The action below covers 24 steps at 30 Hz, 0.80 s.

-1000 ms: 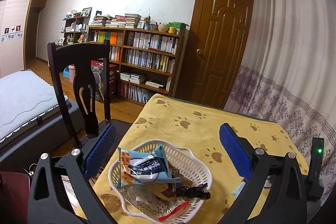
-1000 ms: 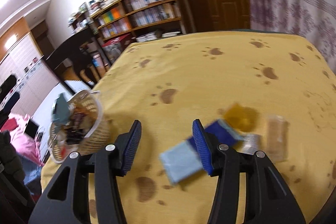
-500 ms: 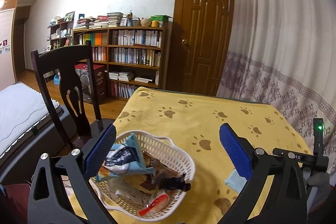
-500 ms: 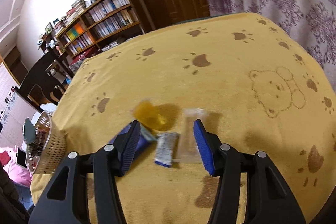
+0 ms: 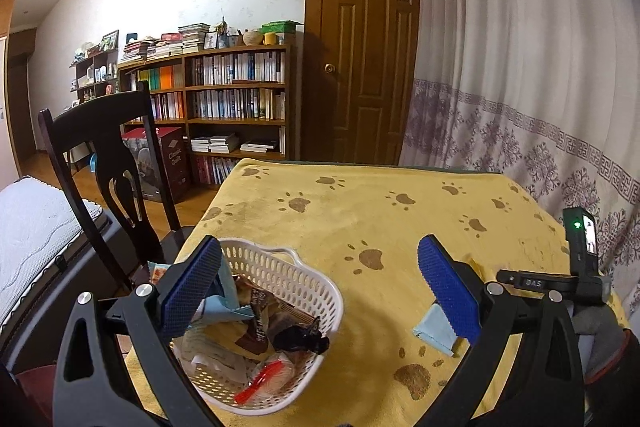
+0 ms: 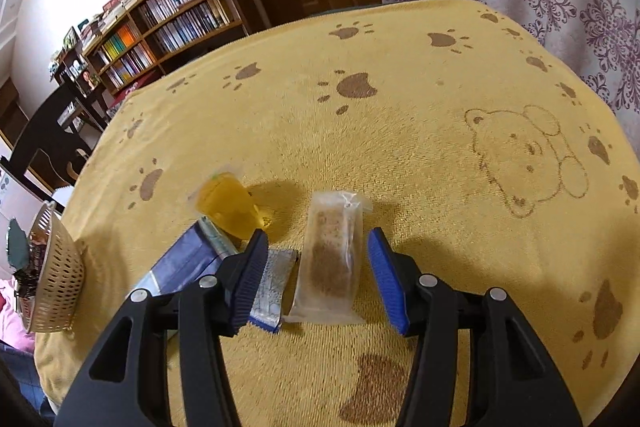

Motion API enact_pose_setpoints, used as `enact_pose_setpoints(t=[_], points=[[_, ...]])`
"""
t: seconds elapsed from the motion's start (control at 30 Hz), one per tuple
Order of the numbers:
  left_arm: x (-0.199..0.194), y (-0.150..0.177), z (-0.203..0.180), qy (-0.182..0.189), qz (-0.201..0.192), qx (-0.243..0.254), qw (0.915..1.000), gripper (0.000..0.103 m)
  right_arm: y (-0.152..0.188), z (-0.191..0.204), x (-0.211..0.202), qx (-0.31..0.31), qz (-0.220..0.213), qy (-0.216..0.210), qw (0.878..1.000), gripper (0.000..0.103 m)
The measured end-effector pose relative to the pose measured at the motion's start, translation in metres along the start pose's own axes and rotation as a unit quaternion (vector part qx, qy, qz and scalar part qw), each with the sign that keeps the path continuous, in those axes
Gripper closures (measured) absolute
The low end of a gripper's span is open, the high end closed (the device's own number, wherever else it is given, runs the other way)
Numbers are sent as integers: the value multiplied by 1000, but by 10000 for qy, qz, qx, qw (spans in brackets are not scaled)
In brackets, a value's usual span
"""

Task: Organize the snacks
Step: 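Grasp the clear bag with the brown cookie using the right gripper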

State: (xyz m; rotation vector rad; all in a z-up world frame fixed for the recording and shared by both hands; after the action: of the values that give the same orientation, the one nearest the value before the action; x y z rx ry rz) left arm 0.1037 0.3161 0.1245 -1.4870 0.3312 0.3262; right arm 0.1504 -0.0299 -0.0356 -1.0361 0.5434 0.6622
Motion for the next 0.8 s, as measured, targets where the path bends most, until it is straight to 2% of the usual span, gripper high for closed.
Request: enact_pose_setpoints(t=[0.13, 0.37, 0.5, 0.8], points=[[0, 1, -4, 22, 12, 44, 10000, 3, 0, 0, 7, -70, 62, 111, 9999, 53], [2, 5, -11, 63, 53, 126, 9999, 3, 2, -3, 10, -195, 96, 391, 9990, 66], [2, 8, -19, 99, 70, 218, 9997, 3, 3, -8, 7, -215, 89, 358, 9991, 71], [6, 28, -52, 410, 322, 507, 9974, 3, 14, -36, -17, -344, -36, 553, 9979, 72]])
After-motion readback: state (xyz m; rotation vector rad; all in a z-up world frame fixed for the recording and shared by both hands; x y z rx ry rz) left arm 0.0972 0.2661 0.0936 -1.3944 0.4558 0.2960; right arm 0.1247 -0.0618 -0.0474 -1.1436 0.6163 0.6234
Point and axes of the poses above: each gripper's, at about its wrist camera, not at the fingertips, and x roughly the way its jaws point, z to its left, y to its underside, the point moved 7 cm from there along x, roughly the way its jaws point, and after that the axes turned 12 degrees about -y, right-handed, at the moved point
